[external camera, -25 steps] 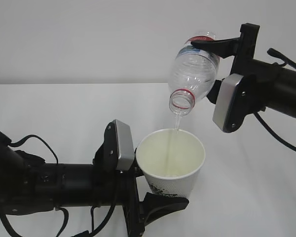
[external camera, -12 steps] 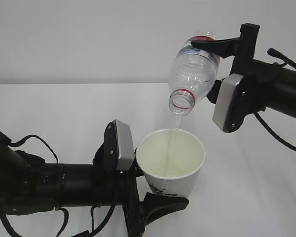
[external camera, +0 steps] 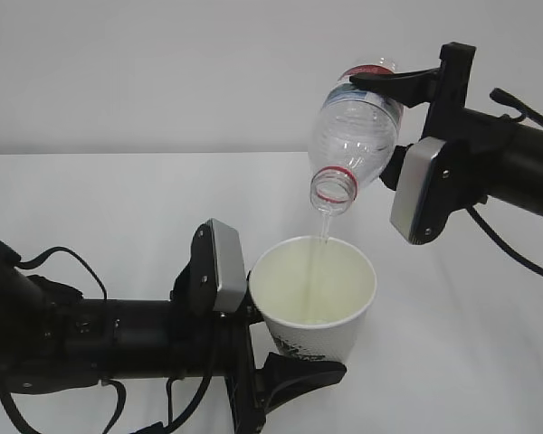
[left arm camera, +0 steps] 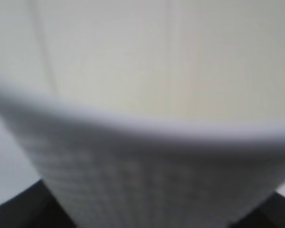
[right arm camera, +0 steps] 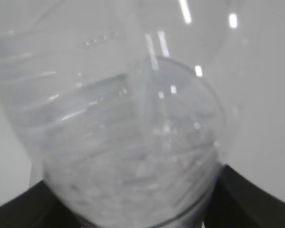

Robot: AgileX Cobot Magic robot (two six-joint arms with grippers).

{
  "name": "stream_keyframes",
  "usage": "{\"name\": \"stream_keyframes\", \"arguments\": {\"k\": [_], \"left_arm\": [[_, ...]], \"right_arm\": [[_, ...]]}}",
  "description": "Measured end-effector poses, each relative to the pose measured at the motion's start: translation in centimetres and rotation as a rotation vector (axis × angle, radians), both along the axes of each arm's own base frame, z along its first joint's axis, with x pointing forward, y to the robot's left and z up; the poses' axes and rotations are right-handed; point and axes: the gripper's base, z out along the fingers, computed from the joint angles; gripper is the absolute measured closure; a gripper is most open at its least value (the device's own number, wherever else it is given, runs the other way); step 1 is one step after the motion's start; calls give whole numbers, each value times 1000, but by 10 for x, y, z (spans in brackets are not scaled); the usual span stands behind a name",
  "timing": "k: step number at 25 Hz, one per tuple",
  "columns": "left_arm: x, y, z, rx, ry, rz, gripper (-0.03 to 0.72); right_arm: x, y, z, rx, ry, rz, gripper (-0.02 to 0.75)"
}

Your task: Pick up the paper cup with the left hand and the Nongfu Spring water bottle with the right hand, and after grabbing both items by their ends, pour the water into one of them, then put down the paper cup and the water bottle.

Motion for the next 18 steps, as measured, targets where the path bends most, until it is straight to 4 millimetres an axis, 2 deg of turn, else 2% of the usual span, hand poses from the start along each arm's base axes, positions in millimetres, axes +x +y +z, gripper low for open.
{"name": "stream_keyframes", "arguments": {"k": [18], "left_arm": [[-2, 0, -1, 7, -5, -28, 141]], "right_arm": [[0, 0, 0, -2, -2, 0, 258]]}}
